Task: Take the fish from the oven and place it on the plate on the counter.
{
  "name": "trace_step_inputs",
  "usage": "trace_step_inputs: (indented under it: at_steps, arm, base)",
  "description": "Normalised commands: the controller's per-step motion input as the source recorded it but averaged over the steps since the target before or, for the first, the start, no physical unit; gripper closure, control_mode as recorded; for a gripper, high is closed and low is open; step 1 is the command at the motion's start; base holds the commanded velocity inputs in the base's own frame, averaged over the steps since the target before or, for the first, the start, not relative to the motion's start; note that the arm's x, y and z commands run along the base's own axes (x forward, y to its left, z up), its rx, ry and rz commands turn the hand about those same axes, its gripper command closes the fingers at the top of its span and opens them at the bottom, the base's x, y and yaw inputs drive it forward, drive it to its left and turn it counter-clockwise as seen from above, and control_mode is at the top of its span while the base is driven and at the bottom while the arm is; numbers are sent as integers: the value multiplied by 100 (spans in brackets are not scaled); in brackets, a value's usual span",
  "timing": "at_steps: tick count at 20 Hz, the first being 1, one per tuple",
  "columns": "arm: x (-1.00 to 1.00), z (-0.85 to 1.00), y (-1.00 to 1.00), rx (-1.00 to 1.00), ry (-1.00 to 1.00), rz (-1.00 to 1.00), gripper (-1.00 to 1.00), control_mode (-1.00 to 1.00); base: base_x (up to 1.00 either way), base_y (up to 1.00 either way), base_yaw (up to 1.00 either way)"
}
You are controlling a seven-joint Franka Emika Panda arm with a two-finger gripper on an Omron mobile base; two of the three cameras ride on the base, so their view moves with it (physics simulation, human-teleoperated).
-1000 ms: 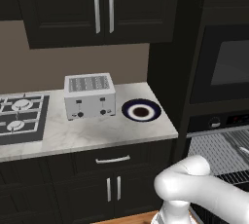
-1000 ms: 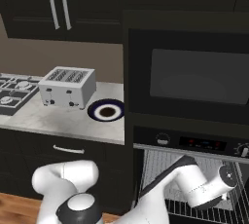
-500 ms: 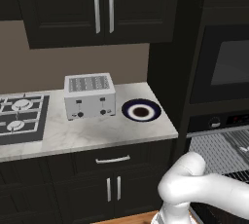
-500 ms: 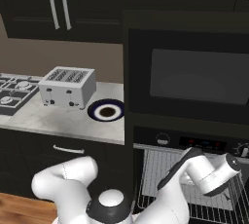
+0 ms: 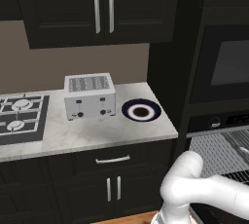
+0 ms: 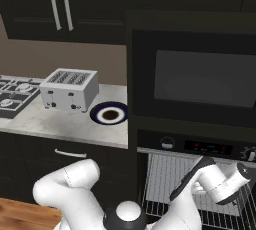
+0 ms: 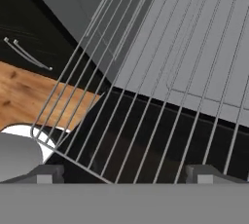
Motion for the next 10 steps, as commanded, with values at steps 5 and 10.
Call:
trace_step_inputs:
  at_steps: [5,10]
  arm:
    - [0,-12,-3,-9,-7,0,-100,-100]
    - [0,0,-1,-15,-6,0,-100,-100]
  base:
    - [0,0,0]
    - [0,0,0]
